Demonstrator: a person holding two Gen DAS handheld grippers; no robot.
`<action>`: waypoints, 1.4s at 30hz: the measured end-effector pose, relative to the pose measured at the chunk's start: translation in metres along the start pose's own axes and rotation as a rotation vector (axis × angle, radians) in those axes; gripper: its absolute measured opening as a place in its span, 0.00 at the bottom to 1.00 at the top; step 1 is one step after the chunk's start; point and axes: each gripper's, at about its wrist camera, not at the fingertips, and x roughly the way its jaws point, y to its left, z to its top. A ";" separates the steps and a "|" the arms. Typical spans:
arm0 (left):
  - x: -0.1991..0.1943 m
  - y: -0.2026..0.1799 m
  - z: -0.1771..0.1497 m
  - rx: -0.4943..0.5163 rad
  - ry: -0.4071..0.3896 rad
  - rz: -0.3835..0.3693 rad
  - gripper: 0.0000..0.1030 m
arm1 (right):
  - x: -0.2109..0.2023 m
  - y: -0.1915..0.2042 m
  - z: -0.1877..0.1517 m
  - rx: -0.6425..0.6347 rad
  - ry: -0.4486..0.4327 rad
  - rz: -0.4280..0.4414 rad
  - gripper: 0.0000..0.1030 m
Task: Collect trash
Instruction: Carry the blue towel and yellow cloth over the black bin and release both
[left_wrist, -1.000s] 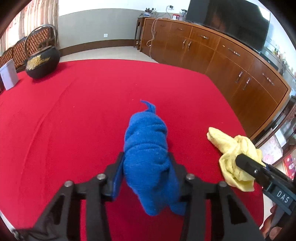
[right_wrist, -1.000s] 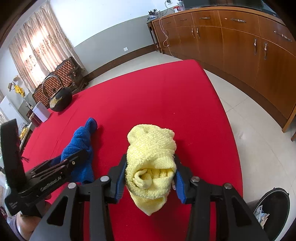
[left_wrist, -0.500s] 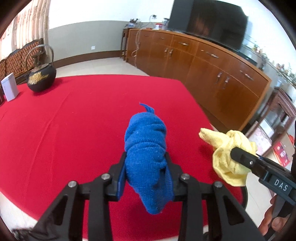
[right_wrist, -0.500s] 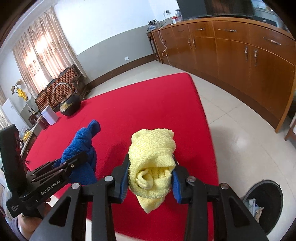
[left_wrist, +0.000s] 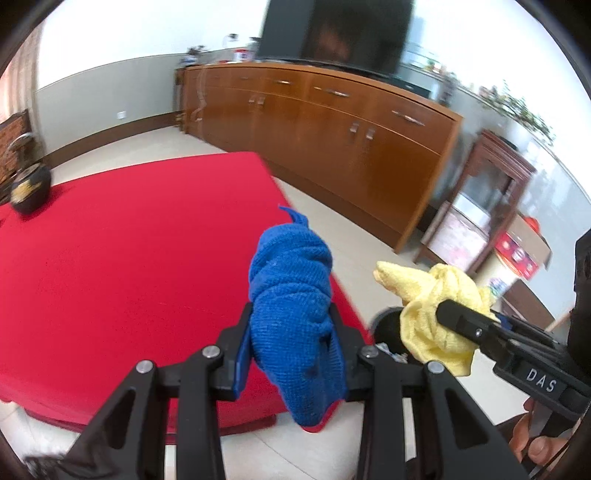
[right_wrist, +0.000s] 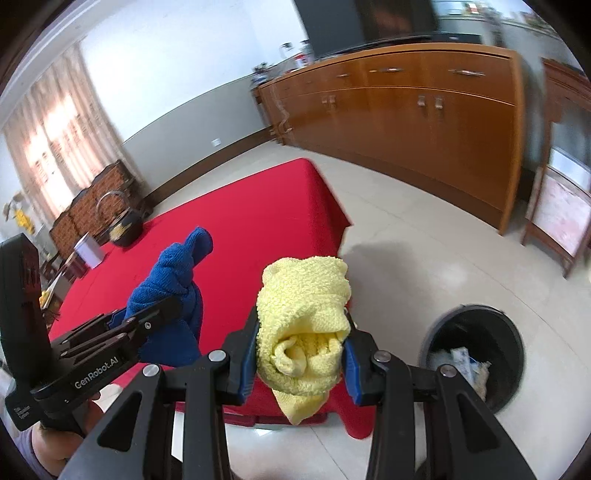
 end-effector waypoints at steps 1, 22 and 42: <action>0.002 -0.008 -0.001 0.011 0.004 -0.014 0.36 | -0.007 -0.008 -0.003 0.012 -0.004 -0.011 0.40; 0.070 -0.145 -0.039 0.173 0.180 -0.168 0.36 | -0.075 -0.179 -0.059 0.252 -0.015 -0.231 0.40; 0.168 -0.184 -0.073 0.156 0.358 -0.129 0.36 | 0.016 -0.281 -0.062 0.370 0.138 -0.257 0.40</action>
